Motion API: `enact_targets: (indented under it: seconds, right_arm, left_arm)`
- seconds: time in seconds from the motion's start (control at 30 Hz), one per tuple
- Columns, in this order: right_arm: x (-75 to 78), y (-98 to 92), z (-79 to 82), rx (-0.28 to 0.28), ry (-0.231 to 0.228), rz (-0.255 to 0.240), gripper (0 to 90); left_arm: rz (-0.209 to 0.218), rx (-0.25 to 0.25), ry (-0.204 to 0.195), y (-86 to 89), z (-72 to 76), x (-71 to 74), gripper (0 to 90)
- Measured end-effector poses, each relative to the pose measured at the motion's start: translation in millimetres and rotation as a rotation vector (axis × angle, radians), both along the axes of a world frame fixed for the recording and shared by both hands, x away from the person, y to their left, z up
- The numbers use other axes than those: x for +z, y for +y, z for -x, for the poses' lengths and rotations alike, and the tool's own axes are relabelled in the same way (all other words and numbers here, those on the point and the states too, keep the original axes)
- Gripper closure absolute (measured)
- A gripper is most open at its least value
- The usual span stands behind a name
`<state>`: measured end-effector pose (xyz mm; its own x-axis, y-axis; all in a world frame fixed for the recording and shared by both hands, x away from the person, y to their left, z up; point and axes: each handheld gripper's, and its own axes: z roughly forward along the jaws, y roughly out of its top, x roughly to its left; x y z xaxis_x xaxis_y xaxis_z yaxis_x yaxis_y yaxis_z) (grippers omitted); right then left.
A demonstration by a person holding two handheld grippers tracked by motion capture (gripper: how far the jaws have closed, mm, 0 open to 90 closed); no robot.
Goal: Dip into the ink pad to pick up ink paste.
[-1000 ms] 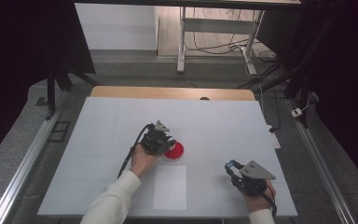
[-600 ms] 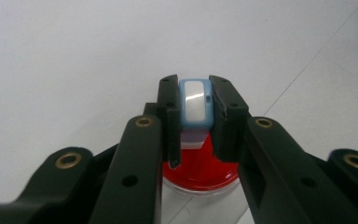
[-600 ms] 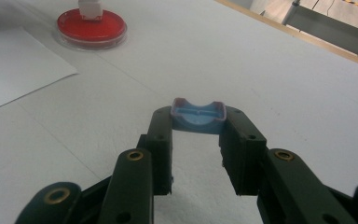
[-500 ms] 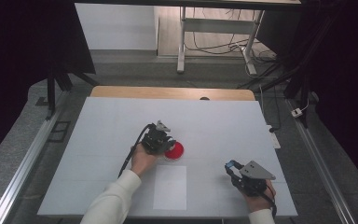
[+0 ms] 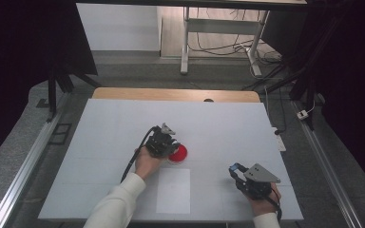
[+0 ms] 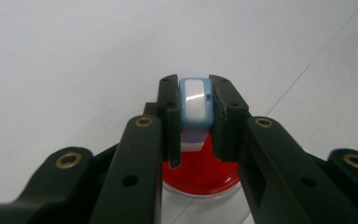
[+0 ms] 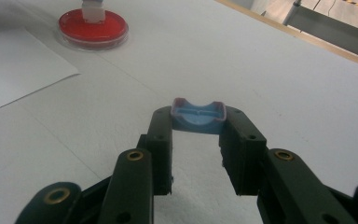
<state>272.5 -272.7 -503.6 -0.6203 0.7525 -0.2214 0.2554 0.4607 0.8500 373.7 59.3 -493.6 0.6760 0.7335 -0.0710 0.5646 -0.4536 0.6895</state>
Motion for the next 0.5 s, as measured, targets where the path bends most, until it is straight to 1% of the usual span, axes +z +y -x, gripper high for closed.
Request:
enact_targets:
  seconds: [0.17,0.27,0.37,0.5]
  right_arm:
    - [0.1,0.0,-0.1,0.001,0.000,0.000,65.0]
    - [0.3,0.1,0.2,0.000,0.002,0.006,65.0]
    - [0.4,0.0,0.1,-0.001,0.002,0.006,65.0]
    - [0.3,0.0,0.1,-0.001,0.003,0.006,65.0]
  left_arm:
    - [-0.004,0.000,0.002,-0.4,-0.5,-0.9,75.4]
    - [-0.021,-0.005,0.001,-1.8,-0.2,-1.9,75.5]
    - [-0.029,-0.005,-0.001,-2.9,0.3,-2.1,75.6]
    - [-0.027,-0.007,0.001,-2.4,-0.2,-2.3,75.7]
